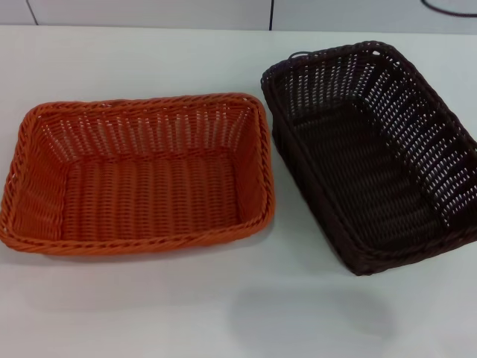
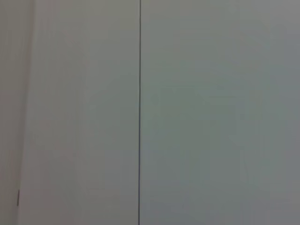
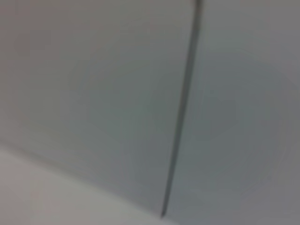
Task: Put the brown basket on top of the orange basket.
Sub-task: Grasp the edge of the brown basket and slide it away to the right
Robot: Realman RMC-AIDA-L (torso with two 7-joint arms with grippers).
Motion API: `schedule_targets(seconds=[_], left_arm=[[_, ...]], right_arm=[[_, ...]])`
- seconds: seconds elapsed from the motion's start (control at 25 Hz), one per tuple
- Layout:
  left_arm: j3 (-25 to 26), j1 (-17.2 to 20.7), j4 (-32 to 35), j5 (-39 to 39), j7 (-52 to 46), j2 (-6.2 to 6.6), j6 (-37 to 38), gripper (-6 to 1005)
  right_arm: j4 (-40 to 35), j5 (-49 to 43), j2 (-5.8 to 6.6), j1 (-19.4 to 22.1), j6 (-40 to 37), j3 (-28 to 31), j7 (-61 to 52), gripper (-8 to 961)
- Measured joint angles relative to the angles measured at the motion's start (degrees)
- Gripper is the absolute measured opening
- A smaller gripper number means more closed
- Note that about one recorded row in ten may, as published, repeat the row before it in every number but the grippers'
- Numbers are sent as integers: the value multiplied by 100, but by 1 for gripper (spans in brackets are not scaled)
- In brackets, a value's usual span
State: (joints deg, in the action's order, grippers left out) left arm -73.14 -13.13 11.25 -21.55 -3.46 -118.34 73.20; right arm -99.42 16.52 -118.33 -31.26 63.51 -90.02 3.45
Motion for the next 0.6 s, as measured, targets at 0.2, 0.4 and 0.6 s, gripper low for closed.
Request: schedule_targets(seconds=[0.2,0.4,0.6], left_arm=[[15,-5,0,-22,56,5,-7,766],[20,-5,0,-24,74,5,-9,766],[20,-4,1,-25,369,-12,3,766]], right_arm=[[168,1128,26,-444,1414,762,1665,818],[506,1282,97,-835,2426,1152,2980,819],[683,1301,66,-909,2807,1134,3956,819]])
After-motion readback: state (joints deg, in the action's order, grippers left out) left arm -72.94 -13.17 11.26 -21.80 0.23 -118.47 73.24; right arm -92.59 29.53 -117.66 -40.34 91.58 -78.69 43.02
